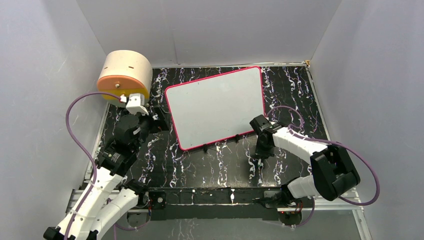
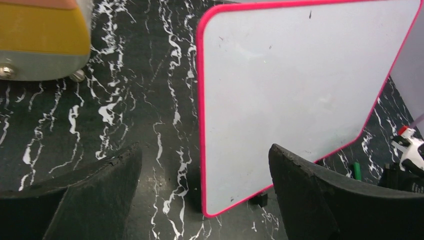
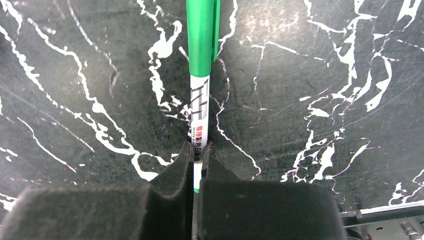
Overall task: Write a sentence on the whiteboard
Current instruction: Open the whiteboard marker at the center of the board.
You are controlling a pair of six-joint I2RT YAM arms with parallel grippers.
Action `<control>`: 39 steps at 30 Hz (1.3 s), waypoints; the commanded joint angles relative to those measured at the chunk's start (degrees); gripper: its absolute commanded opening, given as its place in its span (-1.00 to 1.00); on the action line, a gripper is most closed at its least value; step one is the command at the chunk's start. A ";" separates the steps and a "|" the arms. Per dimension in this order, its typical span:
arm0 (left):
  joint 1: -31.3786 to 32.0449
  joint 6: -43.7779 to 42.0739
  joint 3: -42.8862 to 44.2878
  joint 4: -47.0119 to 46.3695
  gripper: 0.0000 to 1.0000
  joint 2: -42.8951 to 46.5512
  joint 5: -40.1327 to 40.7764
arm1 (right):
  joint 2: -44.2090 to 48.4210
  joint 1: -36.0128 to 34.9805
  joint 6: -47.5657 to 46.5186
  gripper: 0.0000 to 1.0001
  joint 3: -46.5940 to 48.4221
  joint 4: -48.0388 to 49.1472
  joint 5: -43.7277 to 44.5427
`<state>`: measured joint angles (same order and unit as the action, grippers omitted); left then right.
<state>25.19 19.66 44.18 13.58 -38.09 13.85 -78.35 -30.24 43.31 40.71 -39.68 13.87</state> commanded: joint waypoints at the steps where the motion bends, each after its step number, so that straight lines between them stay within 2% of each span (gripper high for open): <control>1: -0.38 2.22 0.73 1.64 0.86 -0.95 -5.30 | 3.42 -1.93 -4.16 -1.00 0.13 -1.35 1.27; 8: -0.36 5.80 5.17 8.02 0.86 -3.22 -12.76 | 9.04 -5.79 -12.63 -1.00 3.67 -3.90 -1.20; 12: -0.32 8.19 7.34 10.86 0.86 -5.62 -18.31 | 12.10 -8.35 -18.89 -1.00 6.68 -2.17 -6.03; 17: -0.32 13.52 7.41 10.45 0.86 -8.76 -24.43 | 13.90 -11.03 -26.31 -1.00 10.62 1.74 -9.54; 24: -0.32 20.27 6.01 6.40 0.86 -13.36 -33.33 | 11.67 -14.08 -37.12 -1.00 14.87 6.47 -16.63; 39: -0.31 28.87 7.55 4.36 0.80 -19.52 -37.70 | 7.04 -24.60 -47.59 -1.00 18.88 17.54 -17.21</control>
<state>25.19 45.19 49.76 19.35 -57.04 -21.08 -70.98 -51.94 -0.40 56.88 -28.12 -3.22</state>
